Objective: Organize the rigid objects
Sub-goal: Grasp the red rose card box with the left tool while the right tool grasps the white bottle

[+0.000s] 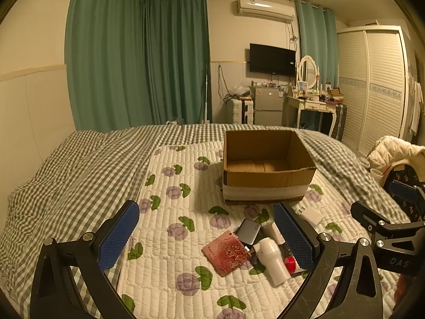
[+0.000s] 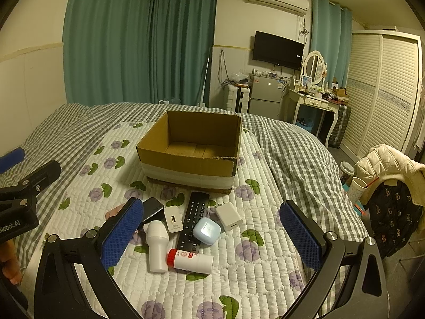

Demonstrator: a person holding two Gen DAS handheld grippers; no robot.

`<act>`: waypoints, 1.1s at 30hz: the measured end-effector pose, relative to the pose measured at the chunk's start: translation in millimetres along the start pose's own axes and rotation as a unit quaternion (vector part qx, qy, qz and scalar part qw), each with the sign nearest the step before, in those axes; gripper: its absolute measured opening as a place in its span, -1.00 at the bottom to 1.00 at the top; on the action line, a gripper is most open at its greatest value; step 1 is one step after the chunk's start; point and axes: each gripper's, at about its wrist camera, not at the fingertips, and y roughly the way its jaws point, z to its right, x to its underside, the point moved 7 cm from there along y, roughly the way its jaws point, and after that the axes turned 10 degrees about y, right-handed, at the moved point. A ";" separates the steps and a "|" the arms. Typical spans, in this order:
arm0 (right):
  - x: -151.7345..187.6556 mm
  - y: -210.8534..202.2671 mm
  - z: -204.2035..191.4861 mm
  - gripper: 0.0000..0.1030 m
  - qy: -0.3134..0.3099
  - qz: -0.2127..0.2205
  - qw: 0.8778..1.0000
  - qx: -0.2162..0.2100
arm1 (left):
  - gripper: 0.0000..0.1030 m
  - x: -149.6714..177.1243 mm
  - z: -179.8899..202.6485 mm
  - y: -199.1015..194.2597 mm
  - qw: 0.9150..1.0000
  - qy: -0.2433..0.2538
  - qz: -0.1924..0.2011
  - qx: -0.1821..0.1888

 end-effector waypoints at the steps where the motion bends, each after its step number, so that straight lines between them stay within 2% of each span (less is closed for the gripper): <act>1: 1.9 2.9 -1.9 1.00 -0.002 -0.004 1.000 0.000 | 1.00 2.6 -1.1 2.7 1.000 0.001 -0.004 -0.002; 5: 21.8 27.0 -15.3 1.00 -0.028 -0.039 0.999 0.000 | 1.00 23.3 -11.0 24.2 0.999 -0.007 -0.039 -0.006; 10: 62.8 73.8 -40.4 0.96 -0.055 -0.119 0.991 -0.025 | 1.00 54.4 -16.0 52.7 0.996 -0.004 -0.086 -0.011; 11: 69.5 81.9 -44.7 0.87 -0.054 -0.132 0.989 -0.032 | 1.00 59.9 -15.4 57.5 0.996 -0.001 -0.094 -0.011; 15: 93.7 115.8 -64.1 0.72 -0.058 -0.174 0.981 -0.059 | 1.00 82.5 -13.6 75.8 0.992 0.003 -0.127 -0.009; 17: 103.6 129.1 -72.9 0.45 -0.057 -0.193 0.977 -0.071 | 1.00 90.3 -11.7 83.2 0.990 0.007 -0.138 -0.007; 19: 113.8 141.6 -81.2 0.36 -0.059 -0.210 0.973 -0.073 | 1.00 96.9 -9.5 91.2 0.989 0.019 -0.149 -0.007; 21: 121.7 154.6 -88.1 0.17 -0.057 -0.224 0.970 -0.080 | 1.00 102.5 -8.1 97.3 0.987 0.030 -0.157 -0.006; 22: 124.7 160.8 -88.5 0.06 -0.057 -0.229 0.969 -0.073 | 1.00 105.1 -6.9 101.4 0.986 0.036 -0.162 -0.004; 23: 126.7 164.9 -87.0 -0.18 -0.057 -0.231 0.969 -0.065 | 1.00 107.5 -5.1 104.6 0.985 0.042 -0.166 -0.001; 26: 123.0 162.0 -77.4 -0.17 -0.023 -0.228 0.970 -0.080 | 1.00 111.9 3.0 113.9 0.983 0.065 -0.172 0.014; 29: 99.0 146.1 -72.5 -0.18 -0.020 -0.196 0.977 -0.083 | 1.00 111.1 16.5 124.6 0.981 0.085 -0.172 0.038; 33: 72.8 138.5 -63.4 -0.18 -0.011 -0.174 0.982 -0.075 | 1.00 107.4 38.7 139.6 0.975 0.112 -0.168 0.089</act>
